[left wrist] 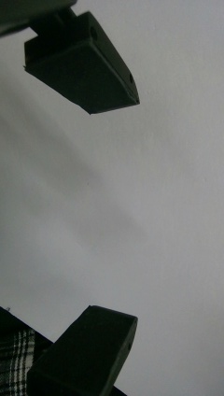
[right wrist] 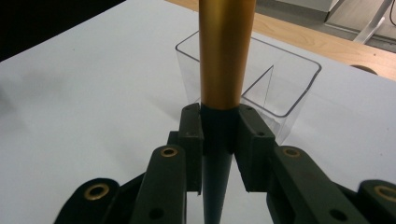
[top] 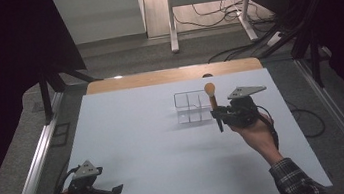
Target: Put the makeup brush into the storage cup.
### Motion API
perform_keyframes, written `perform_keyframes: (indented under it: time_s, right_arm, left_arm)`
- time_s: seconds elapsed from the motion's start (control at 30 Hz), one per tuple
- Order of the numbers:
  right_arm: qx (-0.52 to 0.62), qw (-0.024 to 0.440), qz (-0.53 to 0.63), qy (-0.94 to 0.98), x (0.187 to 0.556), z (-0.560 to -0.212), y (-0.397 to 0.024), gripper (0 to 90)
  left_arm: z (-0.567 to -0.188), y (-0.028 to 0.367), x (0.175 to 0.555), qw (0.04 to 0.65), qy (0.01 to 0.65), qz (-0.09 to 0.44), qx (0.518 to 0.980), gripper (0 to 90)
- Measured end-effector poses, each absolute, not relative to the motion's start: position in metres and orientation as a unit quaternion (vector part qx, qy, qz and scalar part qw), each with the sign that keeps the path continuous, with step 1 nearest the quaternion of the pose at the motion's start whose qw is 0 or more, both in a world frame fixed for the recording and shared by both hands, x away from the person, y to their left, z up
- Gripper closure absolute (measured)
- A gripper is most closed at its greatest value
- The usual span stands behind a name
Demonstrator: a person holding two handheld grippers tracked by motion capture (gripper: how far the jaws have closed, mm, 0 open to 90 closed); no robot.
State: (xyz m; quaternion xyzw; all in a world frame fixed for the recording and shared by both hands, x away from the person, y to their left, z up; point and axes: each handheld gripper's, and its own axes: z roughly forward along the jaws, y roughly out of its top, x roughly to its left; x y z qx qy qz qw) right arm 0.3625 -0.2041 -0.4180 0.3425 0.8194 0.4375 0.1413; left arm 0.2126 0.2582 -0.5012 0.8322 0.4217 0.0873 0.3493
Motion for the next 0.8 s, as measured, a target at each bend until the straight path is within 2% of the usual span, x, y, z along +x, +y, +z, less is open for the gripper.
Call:
perform_keyframes:
  time_s: [0.8]
  right_arm:
    - [0.349, 0.150, 0.454, 0.806, 0.380, -0.406, -0.205, 73.5]
  left_arm:
    - [-0.502, 0.258, 0.213, 0.358, 0.407, 0.096, 0.835, 0.5]
